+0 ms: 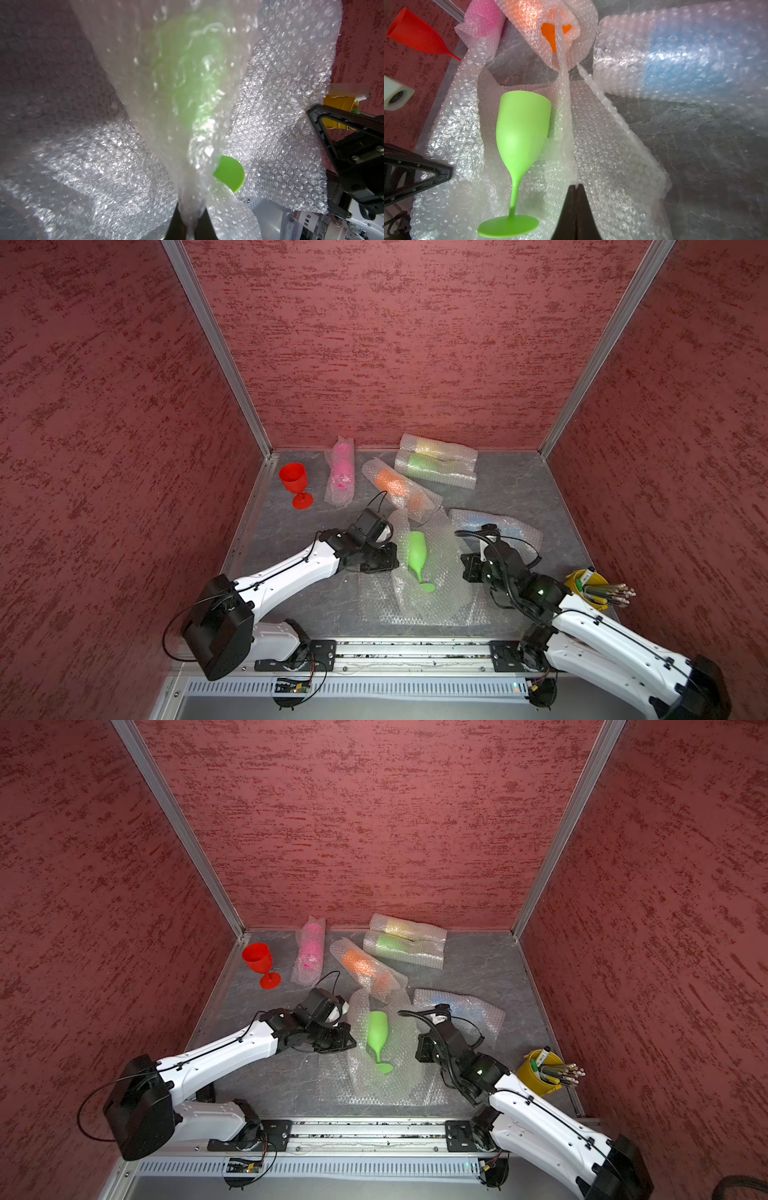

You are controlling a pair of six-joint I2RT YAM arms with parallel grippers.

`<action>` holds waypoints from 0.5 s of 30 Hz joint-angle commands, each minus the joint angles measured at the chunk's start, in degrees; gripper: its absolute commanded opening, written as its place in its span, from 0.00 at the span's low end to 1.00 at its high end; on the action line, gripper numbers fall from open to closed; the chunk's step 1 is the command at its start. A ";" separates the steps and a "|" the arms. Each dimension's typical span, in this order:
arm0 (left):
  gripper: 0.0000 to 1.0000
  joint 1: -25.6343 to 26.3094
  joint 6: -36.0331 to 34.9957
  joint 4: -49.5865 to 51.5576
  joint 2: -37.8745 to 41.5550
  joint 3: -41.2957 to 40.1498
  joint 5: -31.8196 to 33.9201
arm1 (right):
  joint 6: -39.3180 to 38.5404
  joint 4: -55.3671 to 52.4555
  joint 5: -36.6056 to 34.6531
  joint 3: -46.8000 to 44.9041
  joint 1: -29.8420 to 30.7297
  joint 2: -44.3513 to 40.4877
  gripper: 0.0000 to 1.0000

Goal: Unpack wine glasses from bubble wrap
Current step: Unwrap the bubble wrap.

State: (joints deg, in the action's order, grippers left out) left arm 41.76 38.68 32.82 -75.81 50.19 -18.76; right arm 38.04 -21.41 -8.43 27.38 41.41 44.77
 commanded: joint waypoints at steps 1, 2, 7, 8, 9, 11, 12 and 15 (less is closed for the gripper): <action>0.08 -0.28 -1.75 -1.13 -0.62 -1.58 2.55 | 2.93 -0.56 -4.19 -0.99 -0.19 -1.02 0.00; 0.08 -0.44 -1.84 -1.22 -0.80 -1.91 2.83 | 3.29 -0.61 -4.59 -1.39 -0.19 -0.94 0.00; 0.18 -0.86 -2.09 -2.49 -1.94 -4.28 3.46 | 5.25 1.24 -5.51 -4.49 -0.19 -0.49 0.00; 0.20 -1.21 -2.11 -2.58 -2.22 -4.63 3.78 | 5.56 1.53 -5.84 -5.05 -0.22 0.05 0.06; 0.28 -1.94 -2.05 -2.35 -2.69 -5.14 4.07 | 5.82 1.76 -6.14 -5.50 -0.19 0.74 0.17; 0.50 -3.80 -1.39 -1.99 -3.04 -6.02 3.96 | 6.20 1.90 -6.71 -5.47 -0.19 1.74 0.37; 0.58 -4.81 -1.01 -1.90 -2.82 -6.55 3.84 | 6.47 1.15 -7.39 -4.80 -0.21 1.89 0.43; 0.75 -6.96 -0.62 -0.91 0.18 -7.42 4.52 | 6.61 -2.84 -10.47 -0.68 -0.19 0.59 0.53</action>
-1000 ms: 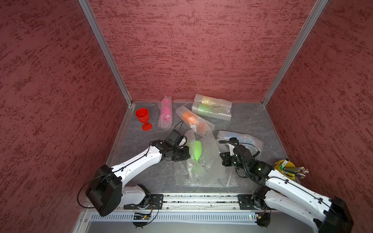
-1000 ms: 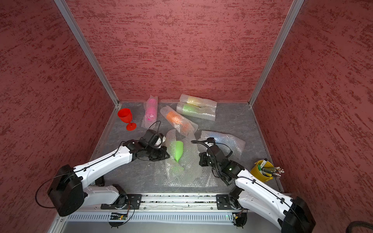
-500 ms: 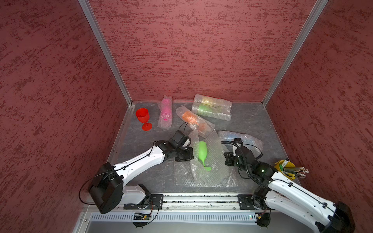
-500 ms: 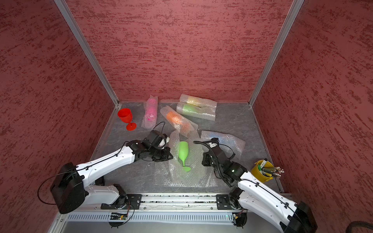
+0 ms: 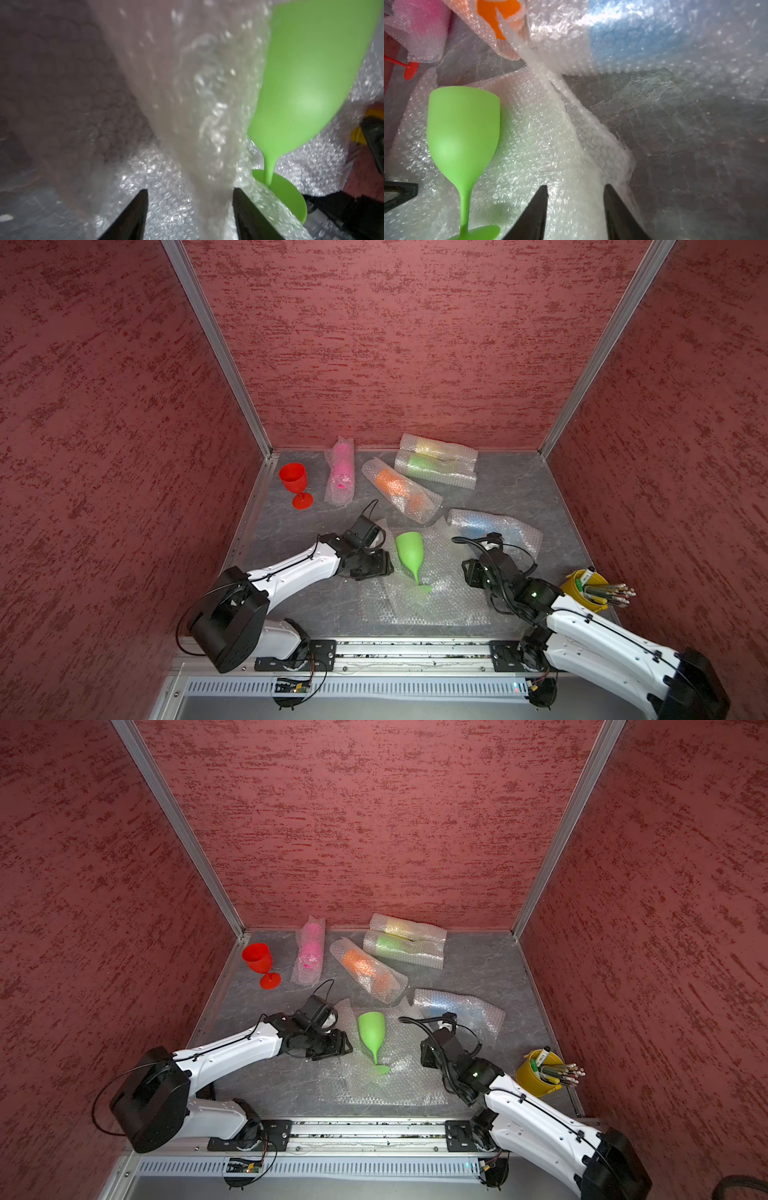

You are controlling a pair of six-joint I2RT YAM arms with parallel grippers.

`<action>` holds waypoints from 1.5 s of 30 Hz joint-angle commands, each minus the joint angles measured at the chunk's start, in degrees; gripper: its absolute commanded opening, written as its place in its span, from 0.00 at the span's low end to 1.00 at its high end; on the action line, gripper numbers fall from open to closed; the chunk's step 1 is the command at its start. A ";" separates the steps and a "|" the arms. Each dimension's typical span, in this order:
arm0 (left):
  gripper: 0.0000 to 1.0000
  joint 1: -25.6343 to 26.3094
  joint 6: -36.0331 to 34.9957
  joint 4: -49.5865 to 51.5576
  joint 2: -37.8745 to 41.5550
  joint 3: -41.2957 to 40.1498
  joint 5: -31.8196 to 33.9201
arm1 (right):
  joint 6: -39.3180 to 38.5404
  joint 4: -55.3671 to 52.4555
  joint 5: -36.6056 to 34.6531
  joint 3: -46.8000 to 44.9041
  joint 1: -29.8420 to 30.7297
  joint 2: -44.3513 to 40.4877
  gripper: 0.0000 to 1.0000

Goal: Unpack wine glasses from bubble wrap
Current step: Unwrap the bubble wrap.

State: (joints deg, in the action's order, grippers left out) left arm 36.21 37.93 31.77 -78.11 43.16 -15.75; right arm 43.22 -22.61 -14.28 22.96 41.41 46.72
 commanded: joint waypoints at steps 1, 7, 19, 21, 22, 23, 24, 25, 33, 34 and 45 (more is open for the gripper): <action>0.78 -1.82 0.13 1.07 3.84 -0.14 2.10 | 1.30 -3.07 -5.88 5.40 -0.20 -2.37 0.54; 0.82 -1.74 -2.36 7.96 9.74 4.38 5.72 | -3.17 -1.22 0.71 9.21 -0.15 -2.12 0.47; 0.79 19.66 -5.94 11.38 -3.72 22.04 5.28 | -0.24 13.72 6.28 5.60 -0.21 11.52 0.12; 0.79 19.30 -6.09 11.78 -5.74 21.62 3.93 | -0.24 13.71 4.05 5.29 -0.34 13.44 0.10; 0.79 18.48 -6.16 11.67 -6.00 20.69 3.52 | -0.11 13.73 3.08 4.97 -0.49 14.09 0.09; 0.79 17.26 -6.29 11.16 -6.03 19.00 2.81 | -0.20 13.77 2.22 4.61 -0.77 14.63 0.08; 0.79 15.58 -6.21 10.30 -5.61 16.85 1.54 | -0.20 14.02 1.67 4.07 -1.11 15.02 0.08; 0.79 13.58 -6.08 9.29 -4.99 14.86 0.11 | -0.23 14.36 1.40 3.63 -1.56 15.31 0.08; 0.77 -3.14 -5.25 3.70 -1.49 2.00 -6.37 | 1.80 17.86 1.58 -0.48 -5.31 17.32 0.08; 0.78 -4.75 -4.52 2.68 -1.48 1.25 -7.08 | 2.25 18.52 2.11 -1.08 -5.61 17.59 0.08; 0.77 -17.28 2.41 -5.24 -8.84 -1.06 -13.99 | 6.21 22.65 3.66 -5.68 -7.79 17.44 0.09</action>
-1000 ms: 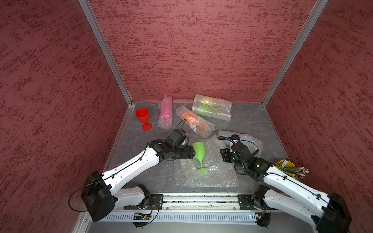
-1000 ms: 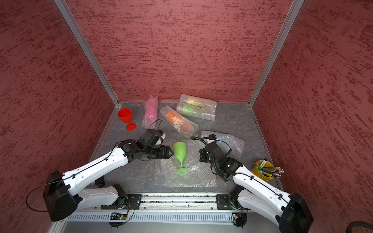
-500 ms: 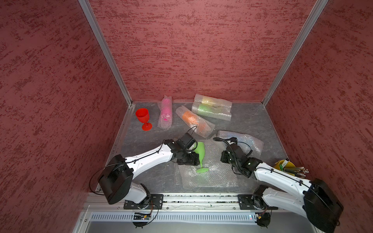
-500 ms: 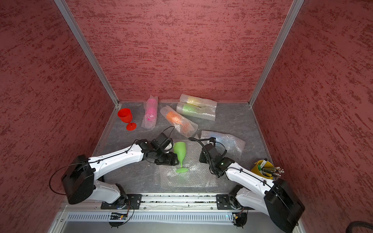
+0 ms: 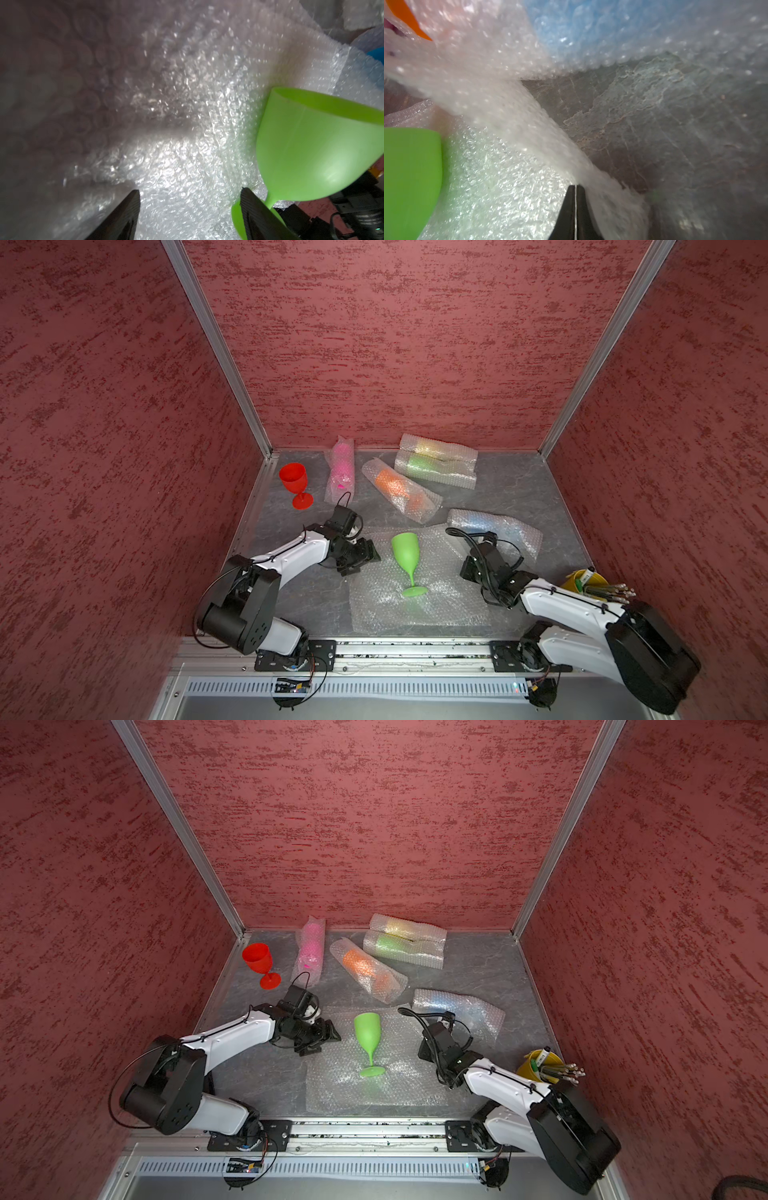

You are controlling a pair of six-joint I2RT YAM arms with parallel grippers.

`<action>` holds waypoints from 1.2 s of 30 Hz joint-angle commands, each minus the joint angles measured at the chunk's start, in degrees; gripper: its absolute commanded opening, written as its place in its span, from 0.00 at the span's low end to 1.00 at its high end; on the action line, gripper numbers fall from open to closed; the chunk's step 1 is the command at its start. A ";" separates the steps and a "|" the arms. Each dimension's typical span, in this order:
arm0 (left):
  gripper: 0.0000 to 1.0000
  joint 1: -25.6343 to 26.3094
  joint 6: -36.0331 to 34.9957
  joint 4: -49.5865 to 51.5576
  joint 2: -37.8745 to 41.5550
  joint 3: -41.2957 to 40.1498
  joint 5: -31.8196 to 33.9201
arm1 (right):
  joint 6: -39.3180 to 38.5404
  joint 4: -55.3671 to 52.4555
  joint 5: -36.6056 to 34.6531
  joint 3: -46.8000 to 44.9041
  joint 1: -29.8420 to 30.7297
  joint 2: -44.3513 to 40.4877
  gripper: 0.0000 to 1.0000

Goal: Unpack wine glasses from bubble wrap
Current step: Unwrap the bubble wrap, then pick up the wine glass from the bubble wrap.

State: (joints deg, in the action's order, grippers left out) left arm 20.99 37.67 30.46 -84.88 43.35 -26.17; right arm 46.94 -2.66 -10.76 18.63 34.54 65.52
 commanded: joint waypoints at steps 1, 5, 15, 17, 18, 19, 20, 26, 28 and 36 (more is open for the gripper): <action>0.76 -2.74 3.05 -4.26 -3.27 -1.21 -3.77 | 2.92 2.91 0.23 -2.07 -1.46 -2.02 0.09; 0.76 -2.81 4.25 -5.00 -6.35 0.57 -3.26 | 4.65 3.54 1.12 -4.51 -2.98 -4.57 0.13; 0.81 0.40 -3.05 11.65 -1.46 13.07 6.79 | -0.77 -7.14 0.30 2.86 -3.17 -14.38 0.43; 0.81 0.29 -4.47 14.27 1.08 14.44 7.40 | -1.86 -9.69 -0.30 4.87 -3.17 -15.75 0.56; 0.81 0.18 -5.42 15.98 1.66 15.73 7.70 | -2.36 -10.58 -0.56 5.61 -3.16 -16.21 0.63; 0.81 0.17 -6.75 18.32 1.74 17.81 7.85 | -3.12 -11.24 -0.56 6.41 -3.16 -16.55 0.69; 0.81 0.22 -8.20 19.94 1.57 19.85 7.15 | -3.82 -11.55 -0.15 7.11 -3.12 -16.68 0.71; 0.87 8.75 -11.71 30.37 -6.78 36.12 12.16 | -5.28 -13.84 0.99 10.72 -3.21 -13.54 0.76; 0.88 11.60 -11.41 34.00 -13.03 42.29 11.74 | -4.95 -13.87 0.82 10.79 -3.17 -13.53 0.77; 0.98 15.94 -9.80 37.38 -29.13 55.26 6.73 | -3.72 -13.16 -0.25 9.14 -3.22 -15.70 0.83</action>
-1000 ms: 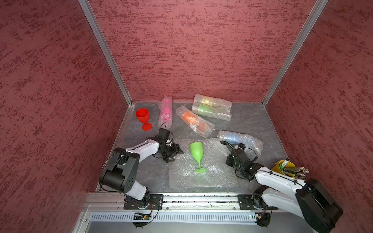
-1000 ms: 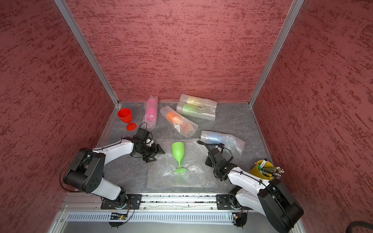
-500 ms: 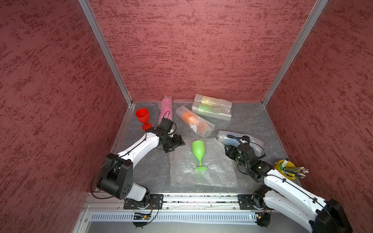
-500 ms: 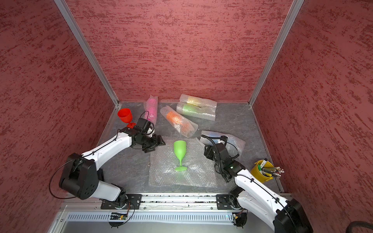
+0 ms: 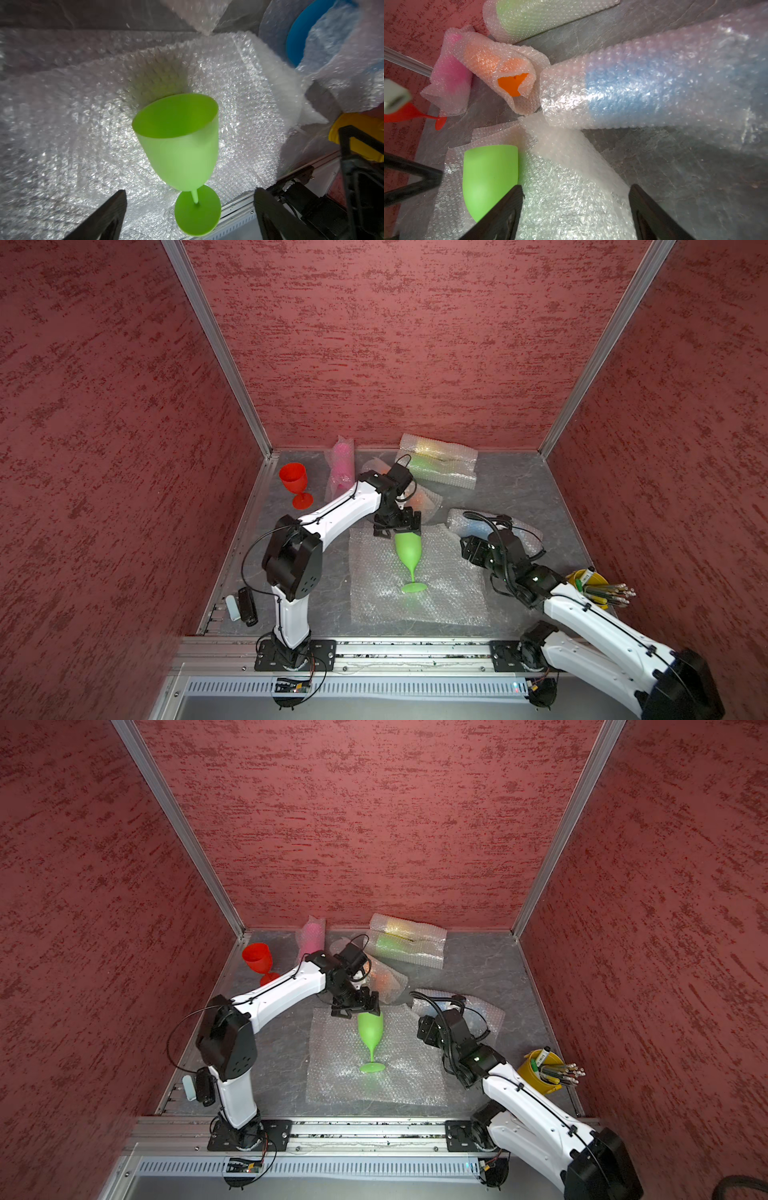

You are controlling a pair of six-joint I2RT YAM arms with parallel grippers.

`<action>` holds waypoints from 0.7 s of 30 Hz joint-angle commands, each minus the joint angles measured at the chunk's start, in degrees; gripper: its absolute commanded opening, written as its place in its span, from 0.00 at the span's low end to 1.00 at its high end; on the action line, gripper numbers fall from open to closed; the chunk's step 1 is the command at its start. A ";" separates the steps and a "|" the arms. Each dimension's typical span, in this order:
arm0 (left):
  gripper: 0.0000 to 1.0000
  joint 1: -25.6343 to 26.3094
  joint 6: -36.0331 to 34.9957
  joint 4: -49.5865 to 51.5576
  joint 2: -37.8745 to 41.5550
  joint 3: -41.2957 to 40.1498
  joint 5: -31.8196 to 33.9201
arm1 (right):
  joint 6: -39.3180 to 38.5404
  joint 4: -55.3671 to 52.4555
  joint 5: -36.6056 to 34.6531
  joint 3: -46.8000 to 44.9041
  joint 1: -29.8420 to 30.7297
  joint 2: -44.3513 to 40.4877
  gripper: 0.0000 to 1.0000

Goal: Unpack wine glasses from bubble wrap
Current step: Pick up the wine glass from the bubble wrap.

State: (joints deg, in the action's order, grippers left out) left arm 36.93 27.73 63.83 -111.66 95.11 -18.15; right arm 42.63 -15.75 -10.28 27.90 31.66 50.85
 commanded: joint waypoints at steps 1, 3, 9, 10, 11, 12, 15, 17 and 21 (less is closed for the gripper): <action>0.98 0.22 0.05 4.67 -3.92 5.03 -1.27 | 0.62 0.12 -0.72 -0.24 -0.33 -1.21 0.83; 0.98 0.43 0.05 5.80 -6.69 7.71 -1.19 | 0.54 0.32 -0.63 -0.39 -0.32 -1.30 0.83; 0.97 0.28 0.22 6.37 -12.79 10.75 -1.13 | 0.08 1.30 0.18 -0.48 -0.40 -1.56 0.83; 0.96 0.19 0.36 6.10 -13.40 10.63 -1.42 | -0.09 1.42 0.22 -0.57 -0.31 -1.72 0.83; 0.95 0.08 0.48 5.81 -14.03 10.48 -1.68 | -0.12 1.51 0.31 -0.58 -0.35 -1.78 0.83; 0.93 -0.04 0.66 5.31 -14.35 10.08 -1.80 | -0.26 1.60 0.33 -0.71 -0.28 -1.92 0.83; 0.89 -0.45 0.93 4.11 -14.46 9.26 -1.86 | -0.53 1.60 0.36 -0.74 -0.35 -2.17 0.83; 0.85 -0.71 0.90 3.84 -14.38 9.06 -2.14 | -0.68 1.60 0.53 -0.79 -0.27 -2.49 0.83; 0.84 -0.78 0.93 2.84 -13.90 7.78 -2.94 | -1.20 1.79 1.10 -0.57 -0.37 -3.15 0.82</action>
State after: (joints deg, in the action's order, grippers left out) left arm 36.47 28.64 67.96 -126.06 104.22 -20.62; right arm 42.09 -15.59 -10.09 27.68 31.66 48.66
